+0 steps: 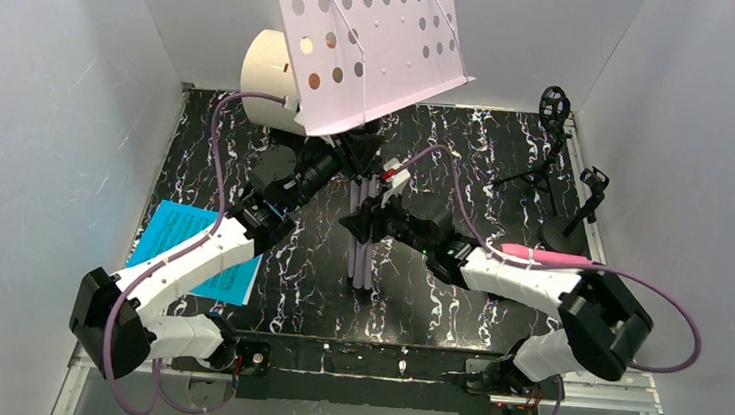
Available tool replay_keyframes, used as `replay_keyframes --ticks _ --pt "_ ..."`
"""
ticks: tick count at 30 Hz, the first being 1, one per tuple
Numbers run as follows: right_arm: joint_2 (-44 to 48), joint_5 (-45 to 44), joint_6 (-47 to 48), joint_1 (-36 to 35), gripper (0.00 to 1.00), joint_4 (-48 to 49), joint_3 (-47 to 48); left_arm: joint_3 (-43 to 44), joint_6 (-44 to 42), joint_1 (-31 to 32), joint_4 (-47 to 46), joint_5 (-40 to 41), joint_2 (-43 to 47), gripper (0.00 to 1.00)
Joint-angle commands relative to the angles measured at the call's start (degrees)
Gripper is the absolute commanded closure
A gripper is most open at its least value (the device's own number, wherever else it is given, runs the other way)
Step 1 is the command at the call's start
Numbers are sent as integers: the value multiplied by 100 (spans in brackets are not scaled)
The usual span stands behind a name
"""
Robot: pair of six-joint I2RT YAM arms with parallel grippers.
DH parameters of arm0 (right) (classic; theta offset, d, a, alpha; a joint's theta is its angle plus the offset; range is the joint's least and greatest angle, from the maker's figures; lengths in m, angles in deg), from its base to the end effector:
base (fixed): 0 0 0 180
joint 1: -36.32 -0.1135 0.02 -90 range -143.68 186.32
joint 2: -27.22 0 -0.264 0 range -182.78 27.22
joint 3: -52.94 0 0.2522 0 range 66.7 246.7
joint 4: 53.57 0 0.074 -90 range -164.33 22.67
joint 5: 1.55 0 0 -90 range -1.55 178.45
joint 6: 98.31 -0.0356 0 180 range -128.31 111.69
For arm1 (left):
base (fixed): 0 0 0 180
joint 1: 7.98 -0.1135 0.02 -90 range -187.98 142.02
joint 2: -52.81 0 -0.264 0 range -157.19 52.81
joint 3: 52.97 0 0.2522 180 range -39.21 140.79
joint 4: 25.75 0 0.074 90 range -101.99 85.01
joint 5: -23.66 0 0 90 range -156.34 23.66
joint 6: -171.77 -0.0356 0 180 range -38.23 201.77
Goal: Pack up the instrument practice props
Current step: Place the music stand at the center of the board.
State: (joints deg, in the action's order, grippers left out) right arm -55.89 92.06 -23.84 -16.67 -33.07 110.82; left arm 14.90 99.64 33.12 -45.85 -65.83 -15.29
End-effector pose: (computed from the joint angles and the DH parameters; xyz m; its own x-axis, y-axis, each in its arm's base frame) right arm 0.1942 0.2614 0.2591 -0.2713 0.0840 -0.9588 -0.7910 0.5482 0.2718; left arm 0.2088 -0.1817 0.3947 0.0440 -0.4456 -0.8942 0.6982 0.6539 -0.2915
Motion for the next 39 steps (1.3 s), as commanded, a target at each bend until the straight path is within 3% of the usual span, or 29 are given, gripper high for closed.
replay_keyframes --ticks 1,6,16,26,39 --pt "778 -243 -371 -86 72 -336 218 427 1187 154 -287 -843 -32 100" --pt "1074 -647 -975 -82 81 -1101 69 192 1704 157 -199 -523 -334 100" --pt "1212 -1415 -1883 -88 98 -1159 -743 -194 2127 157 -302 -464 -1142 100" --pt "1136 -2325 -2458 26 99 -1511 -1156 -341 2790 153 -951 -696 -2263 100" --pt "808 -2154 -2798 711 99 -1417 -1599 -116 3267 153 -1378 -655 -3571 100"
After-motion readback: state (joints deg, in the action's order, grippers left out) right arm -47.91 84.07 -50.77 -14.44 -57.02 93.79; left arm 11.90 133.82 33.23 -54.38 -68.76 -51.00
